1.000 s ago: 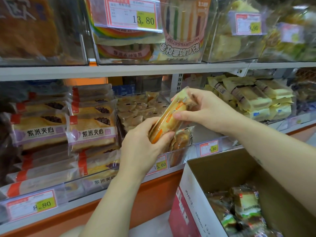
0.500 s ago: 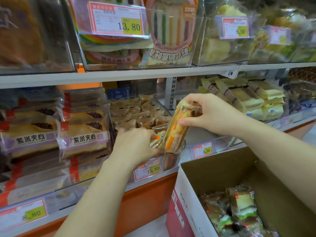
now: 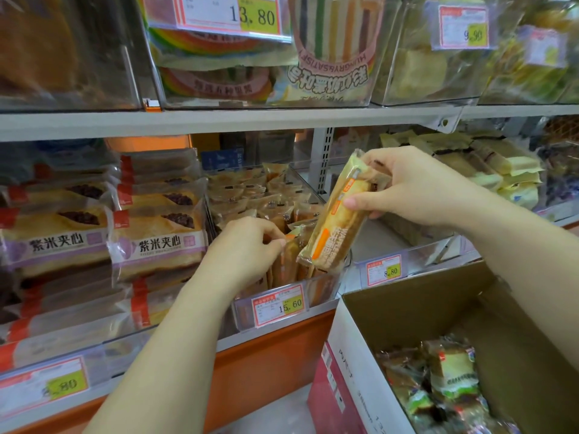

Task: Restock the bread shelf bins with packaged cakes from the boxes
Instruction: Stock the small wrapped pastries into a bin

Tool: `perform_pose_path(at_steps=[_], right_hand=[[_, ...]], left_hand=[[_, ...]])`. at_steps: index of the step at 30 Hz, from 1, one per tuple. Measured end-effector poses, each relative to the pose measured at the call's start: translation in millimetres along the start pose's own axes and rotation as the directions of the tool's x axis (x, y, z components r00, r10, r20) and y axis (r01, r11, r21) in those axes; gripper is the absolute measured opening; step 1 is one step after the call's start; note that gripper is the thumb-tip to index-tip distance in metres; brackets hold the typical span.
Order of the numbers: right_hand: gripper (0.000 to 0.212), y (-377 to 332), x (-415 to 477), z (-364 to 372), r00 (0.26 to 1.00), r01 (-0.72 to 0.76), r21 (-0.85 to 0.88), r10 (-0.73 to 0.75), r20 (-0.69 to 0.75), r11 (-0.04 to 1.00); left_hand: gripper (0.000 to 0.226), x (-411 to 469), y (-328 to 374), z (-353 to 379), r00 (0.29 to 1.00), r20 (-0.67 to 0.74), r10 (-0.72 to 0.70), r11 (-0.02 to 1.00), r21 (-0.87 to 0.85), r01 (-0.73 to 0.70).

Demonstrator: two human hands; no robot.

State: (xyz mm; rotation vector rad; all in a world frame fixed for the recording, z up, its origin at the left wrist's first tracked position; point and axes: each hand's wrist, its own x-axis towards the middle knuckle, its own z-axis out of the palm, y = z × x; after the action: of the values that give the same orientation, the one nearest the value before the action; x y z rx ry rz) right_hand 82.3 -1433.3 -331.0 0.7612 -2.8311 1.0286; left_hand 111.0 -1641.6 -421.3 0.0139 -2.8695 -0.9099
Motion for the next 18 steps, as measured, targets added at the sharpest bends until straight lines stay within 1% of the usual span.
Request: perform_pose_path(at_steps=[3,6,8,13,16,18], right_hand=[[0.018,-4.0,-1.3,7.1,1.000,0.009,-0.056,-0.008,0.011,0.998],[0.020,-8.5,1.0,21.9,0.998,0.057,-0.065,-0.059,-0.022,0.996],[0.022,-10.1,3.4,32.6,0.996,0.091,-0.091,-0.092,-0.009,0.992],[0.029,-2.5,7.4,64.7,0.984,0.162,-0.168,-0.146,0.102,0.972],[0.034,7.2,10.6,81.1,0.977,0.196,-0.185,-0.176,0.119,0.963],[0.036,12.1,11.4,90.4,0.974,0.215,-0.226,-0.192,0.122,0.950]], left_hand=[[0.018,1.3,2.9,3.6,0.995,-0.092,-0.030,0.999,-0.041,0.026],[0.019,1.8,6.6,7.3,0.983,-0.181,-0.040,0.999,-0.042,0.033],[0.020,1.7,7.5,8.5,0.976,-0.215,-0.038,0.999,-0.037,0.031],[0.022,-1.0,9.8,9.4,0.964,-0.264,0.013,1.000,-0.007,-0.015],[0.024,-1.1,8.7,8.4,0.963,-0.267,0.038,0.999,-0.013,-0.043],[0.025,0.0,6.8,8.5,0.967,-0.248,0.050,0.998,-0.015,-0.055]])
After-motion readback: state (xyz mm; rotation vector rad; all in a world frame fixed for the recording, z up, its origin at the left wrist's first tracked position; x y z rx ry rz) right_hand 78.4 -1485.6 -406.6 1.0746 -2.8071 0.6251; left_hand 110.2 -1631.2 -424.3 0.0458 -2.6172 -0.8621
